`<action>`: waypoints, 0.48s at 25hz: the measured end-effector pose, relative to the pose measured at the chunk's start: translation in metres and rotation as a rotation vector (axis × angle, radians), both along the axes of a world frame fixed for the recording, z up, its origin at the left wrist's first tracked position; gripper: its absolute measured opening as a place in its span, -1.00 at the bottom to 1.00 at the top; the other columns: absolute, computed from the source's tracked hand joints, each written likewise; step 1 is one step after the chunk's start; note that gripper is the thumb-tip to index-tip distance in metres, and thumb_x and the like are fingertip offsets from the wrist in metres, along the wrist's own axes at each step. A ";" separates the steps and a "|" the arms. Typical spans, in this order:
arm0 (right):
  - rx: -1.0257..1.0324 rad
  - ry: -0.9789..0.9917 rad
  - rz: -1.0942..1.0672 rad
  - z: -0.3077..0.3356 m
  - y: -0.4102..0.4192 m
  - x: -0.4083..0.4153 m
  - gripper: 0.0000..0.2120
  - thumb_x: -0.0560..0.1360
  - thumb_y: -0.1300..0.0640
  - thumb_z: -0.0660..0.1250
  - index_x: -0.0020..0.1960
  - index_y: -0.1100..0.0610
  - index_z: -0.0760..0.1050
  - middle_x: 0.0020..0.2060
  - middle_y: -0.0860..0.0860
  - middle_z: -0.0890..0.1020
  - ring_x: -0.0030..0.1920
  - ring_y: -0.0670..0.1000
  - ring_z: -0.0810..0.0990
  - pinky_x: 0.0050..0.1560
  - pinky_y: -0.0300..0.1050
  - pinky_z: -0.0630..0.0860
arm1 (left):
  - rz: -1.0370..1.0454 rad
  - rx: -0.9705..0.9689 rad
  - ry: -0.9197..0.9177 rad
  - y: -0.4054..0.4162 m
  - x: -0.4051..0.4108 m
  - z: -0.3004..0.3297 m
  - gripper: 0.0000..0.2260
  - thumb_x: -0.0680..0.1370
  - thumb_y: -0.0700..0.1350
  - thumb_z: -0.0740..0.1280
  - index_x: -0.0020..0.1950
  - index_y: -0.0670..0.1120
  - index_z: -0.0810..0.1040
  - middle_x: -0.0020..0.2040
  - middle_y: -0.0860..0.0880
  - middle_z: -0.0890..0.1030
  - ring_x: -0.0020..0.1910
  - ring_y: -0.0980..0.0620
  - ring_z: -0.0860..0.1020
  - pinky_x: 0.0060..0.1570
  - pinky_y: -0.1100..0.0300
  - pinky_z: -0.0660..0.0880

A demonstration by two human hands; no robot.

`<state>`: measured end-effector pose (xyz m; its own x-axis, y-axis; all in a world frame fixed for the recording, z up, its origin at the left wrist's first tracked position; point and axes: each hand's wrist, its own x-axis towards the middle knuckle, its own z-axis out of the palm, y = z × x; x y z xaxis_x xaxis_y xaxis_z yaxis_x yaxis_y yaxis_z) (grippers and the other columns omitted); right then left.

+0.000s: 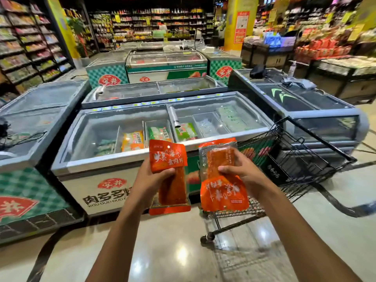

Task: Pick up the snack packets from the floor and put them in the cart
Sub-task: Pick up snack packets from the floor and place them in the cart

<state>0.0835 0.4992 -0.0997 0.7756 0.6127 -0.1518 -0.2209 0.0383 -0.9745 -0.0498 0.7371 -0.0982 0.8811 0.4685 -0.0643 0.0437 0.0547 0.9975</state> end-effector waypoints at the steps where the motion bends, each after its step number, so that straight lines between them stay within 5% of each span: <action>1: 0.003 0.009 -0.028 -0.002 -0.013 0.017 -0.48 0.43 0.42 0.42 0.32 0.10 0.43 0.13 0.26 0.66 0.03 0.23 0.69 0.00 0.13 0.67 | -0.006 -0.009 0.002 -0.009 0.020 -0.002 -0.63 0.47 -0.28 0.47 0.14 0.08 0.49 0.07 -0.05 0.67 0.04 0.01 0.64 -0.05 0.09 0.53; 7: -0.048 0.069 -0.127 -0.033 -0.057 0.162 -0.49 0.45 0.42 0.40 0.30 0.05 0.42 0.16 0.27 0.63 -0.01 0.24 0.69 -0.03 0.17 0.68 | -0.039 -0.114 0.037 -0.040 0.167 -0.057 -0.56 0.49 -0.38 0.40 0.28 -0.02 0.44 0.12 -0.08 0.65 0.08 -0.02 0.62 -0.06 0.06 0.51; 12: -0.138 0.149 -0.160 -0.085 -0.056 0.295 -0.49 0.43 0.47 0.38 0.31 0.18 0.38 0.05 0.26 0.66 -0.09 0.20 0.69 -0.08 0.13 0.67 | -0.040 -0.171 0.135 -0.053 0.310 -0.140 -0.53 0.45 -0.41 0.43 0.28 -0.07 0.46 0.16 -0.20 0.66 0.17 -0.22 0.62 0.19 -0.19 0.56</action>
<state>0.3785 0.4433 -0.1846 0.8237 0.4498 -0.3452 -0.3645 -0.0463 -0.9301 0.2604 0.6838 -0.2378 0.8769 0.4051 -0.2587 0.1819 0.2185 0.9587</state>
